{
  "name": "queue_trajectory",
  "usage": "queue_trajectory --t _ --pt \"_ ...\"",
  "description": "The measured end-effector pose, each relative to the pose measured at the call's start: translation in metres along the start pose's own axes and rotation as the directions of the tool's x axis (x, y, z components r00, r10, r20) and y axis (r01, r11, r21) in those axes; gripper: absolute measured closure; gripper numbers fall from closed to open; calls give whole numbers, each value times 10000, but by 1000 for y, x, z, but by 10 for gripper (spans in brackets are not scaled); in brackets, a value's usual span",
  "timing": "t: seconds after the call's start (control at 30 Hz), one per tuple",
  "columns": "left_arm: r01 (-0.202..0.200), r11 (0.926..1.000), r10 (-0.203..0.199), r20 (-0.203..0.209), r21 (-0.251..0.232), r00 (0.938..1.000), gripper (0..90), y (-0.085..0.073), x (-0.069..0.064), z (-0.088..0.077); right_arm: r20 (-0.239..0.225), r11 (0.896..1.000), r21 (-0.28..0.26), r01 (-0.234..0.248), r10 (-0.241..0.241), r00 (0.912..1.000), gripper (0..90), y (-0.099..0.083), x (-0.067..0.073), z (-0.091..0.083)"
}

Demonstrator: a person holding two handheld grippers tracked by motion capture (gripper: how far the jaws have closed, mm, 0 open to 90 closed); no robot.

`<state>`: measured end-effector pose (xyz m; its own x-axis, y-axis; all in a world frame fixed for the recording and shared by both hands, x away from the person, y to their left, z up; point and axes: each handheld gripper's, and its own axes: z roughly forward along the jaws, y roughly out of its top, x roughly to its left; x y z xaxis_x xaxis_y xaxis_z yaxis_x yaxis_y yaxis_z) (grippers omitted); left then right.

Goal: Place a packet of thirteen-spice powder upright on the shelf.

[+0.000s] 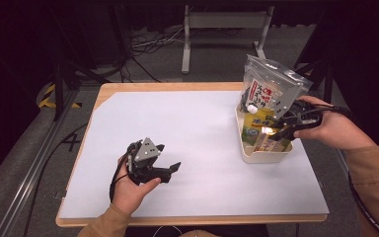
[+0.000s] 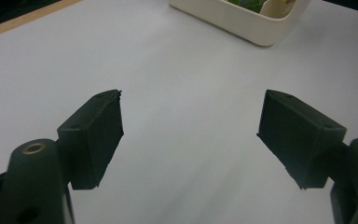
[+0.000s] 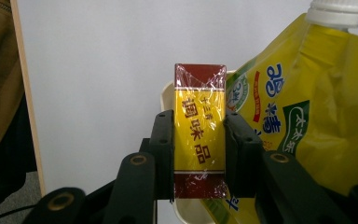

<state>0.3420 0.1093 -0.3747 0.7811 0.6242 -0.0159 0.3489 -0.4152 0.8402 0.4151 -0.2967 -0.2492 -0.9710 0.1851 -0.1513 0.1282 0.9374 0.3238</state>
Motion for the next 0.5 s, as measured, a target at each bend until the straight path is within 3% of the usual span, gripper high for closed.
queue_trajectory --t 0.5 --pt "209 9998 -209 34 -26 9998 222 -1 2 0 223 9989 440 185 -195 9996 680 1 3 18"
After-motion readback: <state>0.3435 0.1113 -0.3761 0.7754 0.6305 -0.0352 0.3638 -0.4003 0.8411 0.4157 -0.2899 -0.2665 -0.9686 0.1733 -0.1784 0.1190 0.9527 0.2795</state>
